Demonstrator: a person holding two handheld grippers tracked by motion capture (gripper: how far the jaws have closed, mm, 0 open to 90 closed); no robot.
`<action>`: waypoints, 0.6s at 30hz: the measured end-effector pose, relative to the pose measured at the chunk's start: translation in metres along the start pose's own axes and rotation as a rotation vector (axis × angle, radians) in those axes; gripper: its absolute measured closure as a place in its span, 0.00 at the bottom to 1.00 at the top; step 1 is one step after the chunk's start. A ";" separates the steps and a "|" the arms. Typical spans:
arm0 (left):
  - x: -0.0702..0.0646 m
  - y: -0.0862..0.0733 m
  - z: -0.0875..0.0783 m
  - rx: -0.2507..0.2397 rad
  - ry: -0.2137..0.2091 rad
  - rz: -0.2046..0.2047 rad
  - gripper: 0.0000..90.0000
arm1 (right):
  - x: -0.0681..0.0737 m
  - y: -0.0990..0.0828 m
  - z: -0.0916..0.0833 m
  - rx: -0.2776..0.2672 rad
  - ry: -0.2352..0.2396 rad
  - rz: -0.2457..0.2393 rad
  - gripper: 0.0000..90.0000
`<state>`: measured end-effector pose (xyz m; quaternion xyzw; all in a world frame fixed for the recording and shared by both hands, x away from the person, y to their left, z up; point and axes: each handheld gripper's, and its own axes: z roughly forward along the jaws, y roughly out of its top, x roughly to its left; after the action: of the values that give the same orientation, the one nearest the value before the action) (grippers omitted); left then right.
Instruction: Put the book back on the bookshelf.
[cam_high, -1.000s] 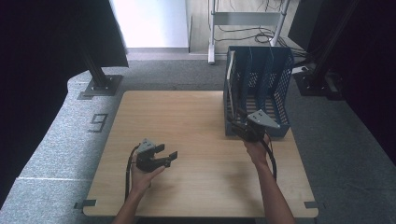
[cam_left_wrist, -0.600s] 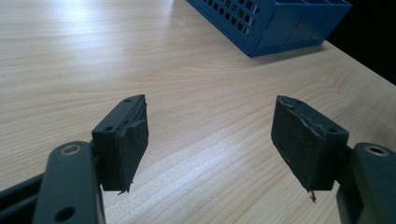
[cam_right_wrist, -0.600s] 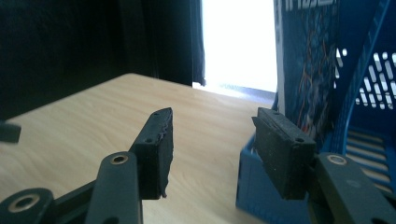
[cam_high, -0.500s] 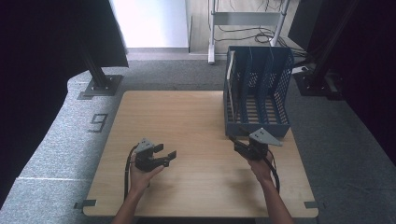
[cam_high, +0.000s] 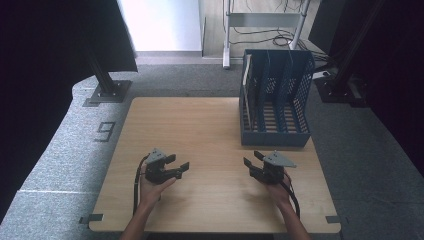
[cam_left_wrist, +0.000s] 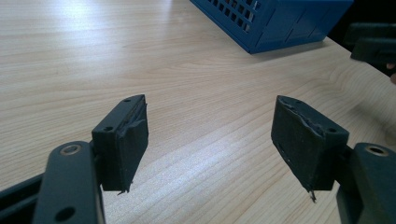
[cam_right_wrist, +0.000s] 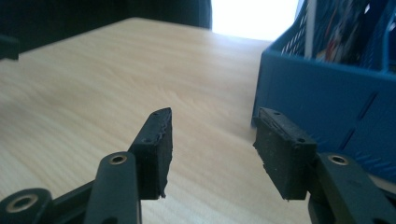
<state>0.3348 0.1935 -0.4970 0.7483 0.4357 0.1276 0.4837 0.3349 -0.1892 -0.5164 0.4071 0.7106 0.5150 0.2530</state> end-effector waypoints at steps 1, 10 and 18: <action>0.000 0.000 0.000 0.002 0.000 0.002 0.30 | 0.001 -0.002 0.001 0.009 0.002 -0.004 0.50; -0.003 0.000 0.003 0.011 -0.005 0.012 0.30 | 0.005 -0.012 0.007 0.044 0.007 -0.017 0.50; -0.003 0.000 0.005 0.017 -0.010 0.014 0.30 | 0.003 -0.013 0.002 0.033 -0.005 -0.006 0.50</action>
<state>0.3364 0.1876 -0.4986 0.7560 0.4292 0.1235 0.4785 0.3311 -0.1871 -0.5289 0.4102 0.7198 0.5014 0.2494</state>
